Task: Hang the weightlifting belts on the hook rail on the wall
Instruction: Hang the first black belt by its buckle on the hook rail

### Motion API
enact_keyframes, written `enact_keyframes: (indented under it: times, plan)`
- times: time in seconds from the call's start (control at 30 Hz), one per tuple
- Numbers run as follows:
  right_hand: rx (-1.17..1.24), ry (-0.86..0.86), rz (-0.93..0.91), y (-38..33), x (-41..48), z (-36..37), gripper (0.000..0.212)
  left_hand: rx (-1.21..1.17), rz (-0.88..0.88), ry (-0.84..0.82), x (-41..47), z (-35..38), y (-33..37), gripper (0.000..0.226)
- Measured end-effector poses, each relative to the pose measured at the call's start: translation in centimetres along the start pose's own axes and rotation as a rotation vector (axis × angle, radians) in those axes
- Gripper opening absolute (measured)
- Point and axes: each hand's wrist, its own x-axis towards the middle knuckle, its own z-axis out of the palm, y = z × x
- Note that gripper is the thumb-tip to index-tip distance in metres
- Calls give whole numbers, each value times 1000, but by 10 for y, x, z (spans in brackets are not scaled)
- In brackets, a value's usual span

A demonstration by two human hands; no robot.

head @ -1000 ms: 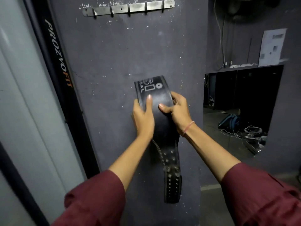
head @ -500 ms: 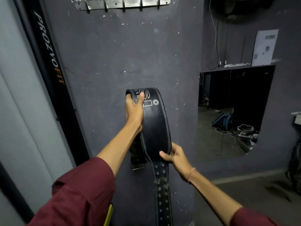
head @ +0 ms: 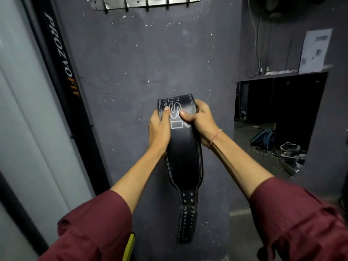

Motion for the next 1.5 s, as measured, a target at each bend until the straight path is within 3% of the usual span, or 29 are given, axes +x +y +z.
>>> enact_keyframes:
  times: [0.13, 0.2, 0.3, 0.47, 0.57, 0.67, 0.77, 0.9, 1.07, 1.3, 1.5]
  plan:
    - [-14, -45, -46, 8, -18, -7, 44, -351, -461, -166, 33, -8, 19, 59]
    - [-24, -62, -45, 14, -26, -14, 44, -353, -522, -192, 36, -7, 25, 44]
    - [15, -44, 26, 21, -38, -25, 35, -403, -445, -193, 22, 2, 25, 19]
    - [-10, 54, 50, 9, -26, -30, 28, -485, -337, -238, 0, 15, 17, 32]
    - [-4, 15, -19, 2, -24, -27, 32, -523, -481, -335, 1, 8, 24, 34]
    - [-23, -30, -59, 12, -34, -25, 35, -490, -530, -379, 13, 2, 33, 65]
    - [-19, -36, -52, 21, -41, -28, 38, -440, -361, -191, 17, 6, 31, 36]
    - [-8, -51, 36, 58, -63, -44, 34, -394, -244, -224, 13, 10, 20, 13]
    - [-60, -31, 100, 90, -90, -49, 35, -362, -198, -282, 1, 13, 8, 17]
    - [32, 13, -57, 44, -47, -34, 27, -381, -131, -292, -2, 12, 18, 19]
    - [-74, -56, 192, 115, -105, -58, 35, -410, -123, -183, 17, 10, 29, 22]
